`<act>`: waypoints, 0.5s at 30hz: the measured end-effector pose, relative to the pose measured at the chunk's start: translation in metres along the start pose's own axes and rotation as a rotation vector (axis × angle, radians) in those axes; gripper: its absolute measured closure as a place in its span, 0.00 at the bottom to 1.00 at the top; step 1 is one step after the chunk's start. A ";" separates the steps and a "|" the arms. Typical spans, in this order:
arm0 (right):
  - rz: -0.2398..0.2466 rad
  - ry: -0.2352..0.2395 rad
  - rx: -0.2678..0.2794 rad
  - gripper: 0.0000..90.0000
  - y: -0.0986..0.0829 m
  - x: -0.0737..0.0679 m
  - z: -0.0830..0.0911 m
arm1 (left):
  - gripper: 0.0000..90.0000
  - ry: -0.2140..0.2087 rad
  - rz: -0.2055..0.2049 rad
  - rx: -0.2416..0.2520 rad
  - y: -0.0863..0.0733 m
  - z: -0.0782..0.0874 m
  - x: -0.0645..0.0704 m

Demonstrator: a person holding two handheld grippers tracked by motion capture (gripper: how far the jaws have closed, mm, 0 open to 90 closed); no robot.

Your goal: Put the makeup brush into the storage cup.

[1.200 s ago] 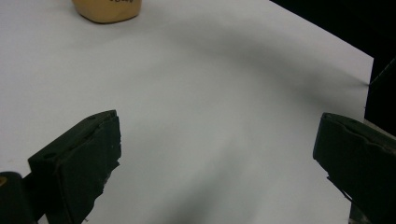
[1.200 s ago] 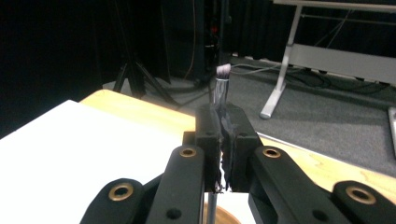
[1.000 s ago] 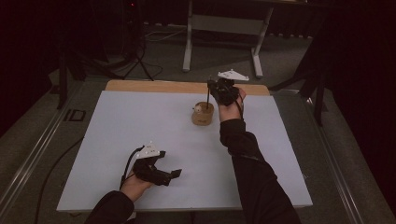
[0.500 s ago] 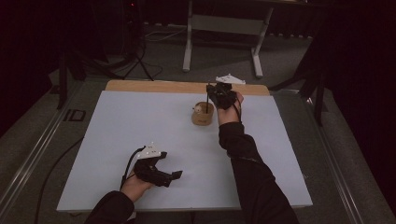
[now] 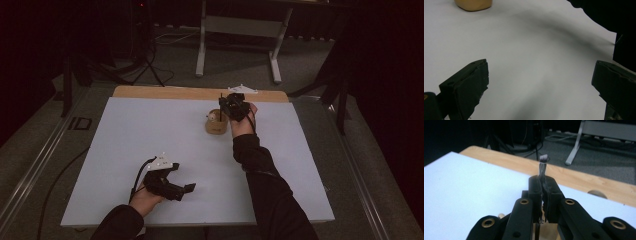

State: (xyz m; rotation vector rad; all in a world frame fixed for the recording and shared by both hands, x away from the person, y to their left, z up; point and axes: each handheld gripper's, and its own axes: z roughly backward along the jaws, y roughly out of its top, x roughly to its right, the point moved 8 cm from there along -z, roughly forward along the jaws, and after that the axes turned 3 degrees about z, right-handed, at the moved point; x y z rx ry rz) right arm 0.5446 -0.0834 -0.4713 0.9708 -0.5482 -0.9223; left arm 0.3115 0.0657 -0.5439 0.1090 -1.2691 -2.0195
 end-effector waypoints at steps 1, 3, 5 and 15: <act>0.003 -0.003 -0.003 0.95 -0.001 0.001 -0.001 | 0.02 0.000 0.000 0.001 0.000 0.000 0.000; 0.004 -0.001 -0.010 0.95 -0.004 0.000 -0.002 | 0.02 0.000 0.003 0.002 0.000 0.000 0.000; 0.010 0.003 -0.015 0.95 -0.006 0.001 -0.003 | 0.02 -0.001 0.005 0.004 0.000 0.000 -0.001; -0.010 0.006 -0.039 0.94 -0.014 0.001 -0.006 | 0.02 0.000 0.004 0.002 0.000 0.000 0.000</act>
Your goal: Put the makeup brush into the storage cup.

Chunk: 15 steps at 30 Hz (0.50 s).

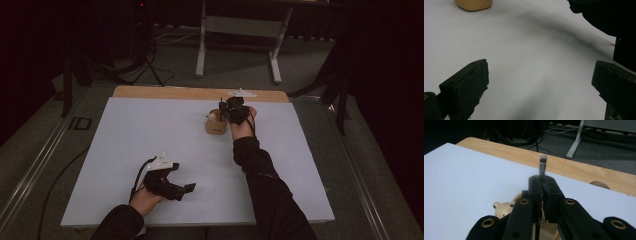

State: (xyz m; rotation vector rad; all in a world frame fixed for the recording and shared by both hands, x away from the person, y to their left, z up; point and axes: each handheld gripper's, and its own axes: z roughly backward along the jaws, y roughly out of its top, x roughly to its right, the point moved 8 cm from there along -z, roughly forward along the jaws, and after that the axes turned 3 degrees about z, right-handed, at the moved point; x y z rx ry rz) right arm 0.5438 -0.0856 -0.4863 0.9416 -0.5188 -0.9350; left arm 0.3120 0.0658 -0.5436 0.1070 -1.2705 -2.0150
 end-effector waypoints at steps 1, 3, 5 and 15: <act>0.003 -0.002 -0.008 0.91 0.000 0.000 0.000 | 0.02 0.002 0.000 0.000 0.000 0.000 0.000; -0.014 -0.004 -0.012 0.75 0.003 0.000 0.001 | 0.02 0.002 0.001 0.000 0.000 0.000 0.000; -0.023 0.005 -0.025 0.68 0.004 -0.002 0.002 | 0.02 0.006 -0.003 0.001 0.000 0.000 0.000; -0.018 0.070 -0.044 0.29 0.013 -0.005 0.014 | 0.02 0.012 0.007 0.007 0.002 0.001 -0.001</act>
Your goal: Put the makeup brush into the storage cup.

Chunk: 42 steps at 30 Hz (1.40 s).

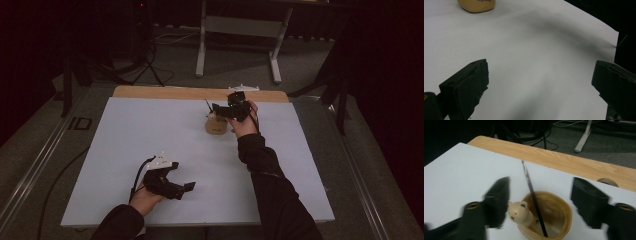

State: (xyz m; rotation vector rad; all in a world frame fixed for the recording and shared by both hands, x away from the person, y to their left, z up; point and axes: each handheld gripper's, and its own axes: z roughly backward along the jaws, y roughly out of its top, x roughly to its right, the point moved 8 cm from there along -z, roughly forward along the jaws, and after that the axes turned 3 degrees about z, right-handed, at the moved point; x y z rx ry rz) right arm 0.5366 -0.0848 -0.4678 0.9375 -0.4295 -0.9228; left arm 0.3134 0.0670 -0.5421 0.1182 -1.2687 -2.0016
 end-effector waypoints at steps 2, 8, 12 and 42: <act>-0.007 0.012 -0.008 0.16 0.000 -0.001 0.003 | 0.02 0.003 0.000 0.000 0.000 0.000 0.000; -0.013 0.065 -0.020 0.11 -0.001 -0.006 0.016 | 0.02 0.015 0.009 0.013 0.002 0.001 -0.001; 0.041 0.054 -0.035 0.11 -0.006 -0.004 0.023 | 0.02 0.016 0.006 0.010 0.002 0.001 0.000; 0.133 0.198 -0.022 0.15 -0.038 -0.036 0.078 | 0.01 0.007 -0.032 0.003 0.011 0.011 0.007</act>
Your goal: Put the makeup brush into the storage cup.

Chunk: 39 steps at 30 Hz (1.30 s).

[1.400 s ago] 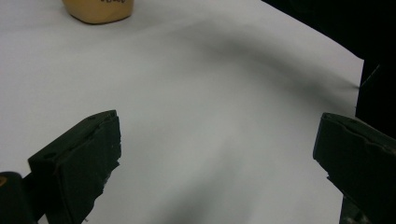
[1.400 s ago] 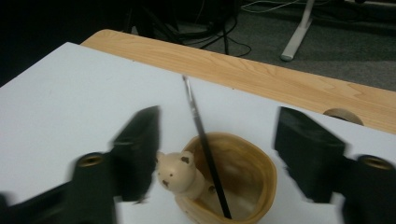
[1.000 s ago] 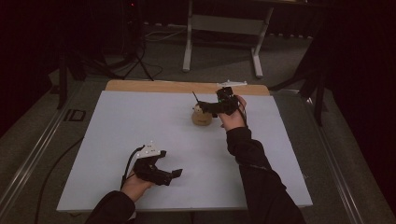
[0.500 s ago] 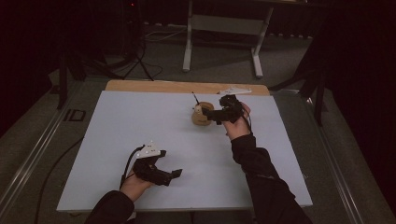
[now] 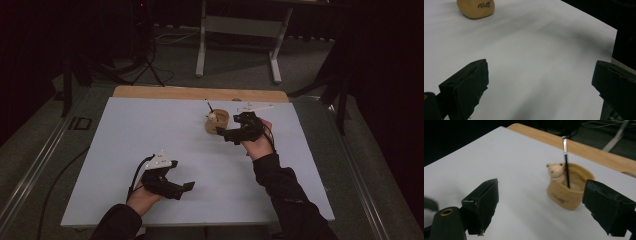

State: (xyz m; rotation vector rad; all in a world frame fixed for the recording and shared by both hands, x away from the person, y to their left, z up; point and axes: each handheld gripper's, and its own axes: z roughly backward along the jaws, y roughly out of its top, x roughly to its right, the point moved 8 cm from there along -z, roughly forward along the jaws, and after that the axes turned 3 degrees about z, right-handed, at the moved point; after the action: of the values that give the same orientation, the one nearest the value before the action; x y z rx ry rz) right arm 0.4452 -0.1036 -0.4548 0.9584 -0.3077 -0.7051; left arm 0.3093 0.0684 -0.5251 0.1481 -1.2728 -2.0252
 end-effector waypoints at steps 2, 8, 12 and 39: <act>0.006 0.007 -0.002 0.17 -0.002 -0.003 0.003 | 0.01 -0.003 0.001 0.006 0.002 0.002 0.000; 0.022 0.056 0.001 0.18 -0.009 -0.012 0.016 | 0.01 -0.005 -0.008 -0.002 0.004 0.007 0.000; 0.033 0.063 0.009 0.17 -0.012 -0.016 0.022 | 0.02 -0.010 -0.006 -0.001 0.004 0.011 -0.001; 0.073 0.163 0.090 0.18 -0.065 -0.036 0.067 | 0.02 -0.001 -0.067 0.016 -0.008 0.050 -0.011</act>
State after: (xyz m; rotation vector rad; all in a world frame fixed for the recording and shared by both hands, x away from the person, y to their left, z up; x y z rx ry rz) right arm 0.3561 -0.1465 -0.4697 1.0779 -0.2312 -0.5468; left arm 0.2906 0.1140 -0.5098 0.1999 -1.3010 -2.0726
